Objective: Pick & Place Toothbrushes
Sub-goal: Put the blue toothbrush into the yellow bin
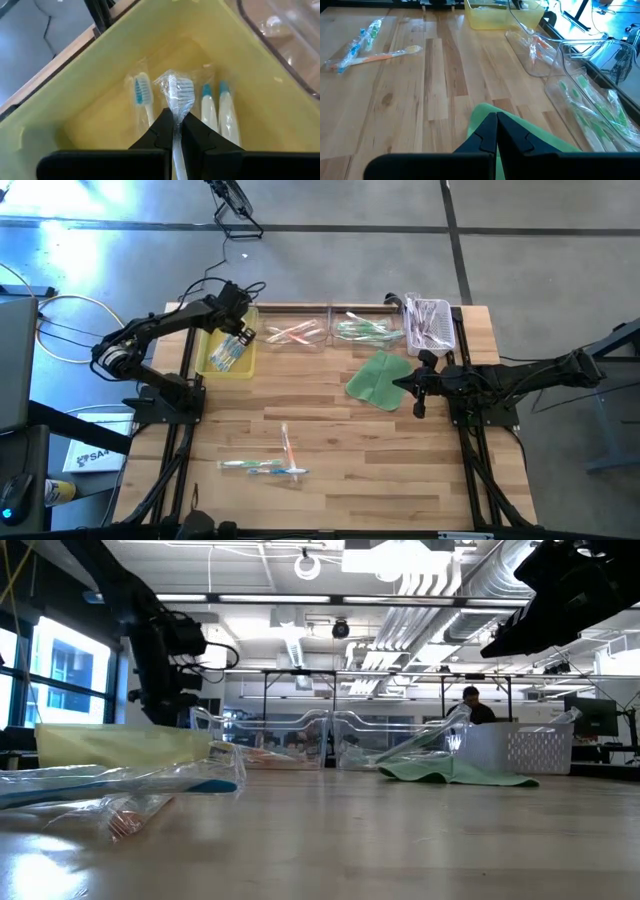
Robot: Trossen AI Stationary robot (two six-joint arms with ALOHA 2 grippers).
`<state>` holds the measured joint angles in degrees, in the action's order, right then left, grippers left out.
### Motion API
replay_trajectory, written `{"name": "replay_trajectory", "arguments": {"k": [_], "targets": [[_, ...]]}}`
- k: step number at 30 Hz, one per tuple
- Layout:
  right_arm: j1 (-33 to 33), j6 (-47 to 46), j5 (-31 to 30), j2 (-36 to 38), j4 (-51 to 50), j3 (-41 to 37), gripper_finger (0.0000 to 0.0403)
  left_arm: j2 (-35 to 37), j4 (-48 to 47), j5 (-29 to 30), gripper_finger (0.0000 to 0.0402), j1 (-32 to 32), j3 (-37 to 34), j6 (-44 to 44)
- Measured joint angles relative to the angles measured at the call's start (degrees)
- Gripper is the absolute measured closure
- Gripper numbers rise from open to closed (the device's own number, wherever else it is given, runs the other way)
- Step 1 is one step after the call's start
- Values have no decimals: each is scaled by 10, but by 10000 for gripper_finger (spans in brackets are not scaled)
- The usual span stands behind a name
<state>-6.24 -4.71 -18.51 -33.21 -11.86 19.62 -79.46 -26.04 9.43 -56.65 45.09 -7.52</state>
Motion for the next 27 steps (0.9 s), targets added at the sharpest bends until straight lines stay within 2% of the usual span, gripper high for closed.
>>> {"name": "replay_trajectory", "arguments": {"k": [6,15,20,27], "targets": [[0,0,-26,0,1,0,401,0,31,-48,391,-24,-27,-27],[0,0,-26,0,1,0,401,0,36,-52,388,-22,-27,-32],[0,0,-25,0,1,0,401,0,36,-53,355,-22,-27,-32],[0,0,-25,0,0,0,401,0,36,-50,285,-22,-27,-12]]}}
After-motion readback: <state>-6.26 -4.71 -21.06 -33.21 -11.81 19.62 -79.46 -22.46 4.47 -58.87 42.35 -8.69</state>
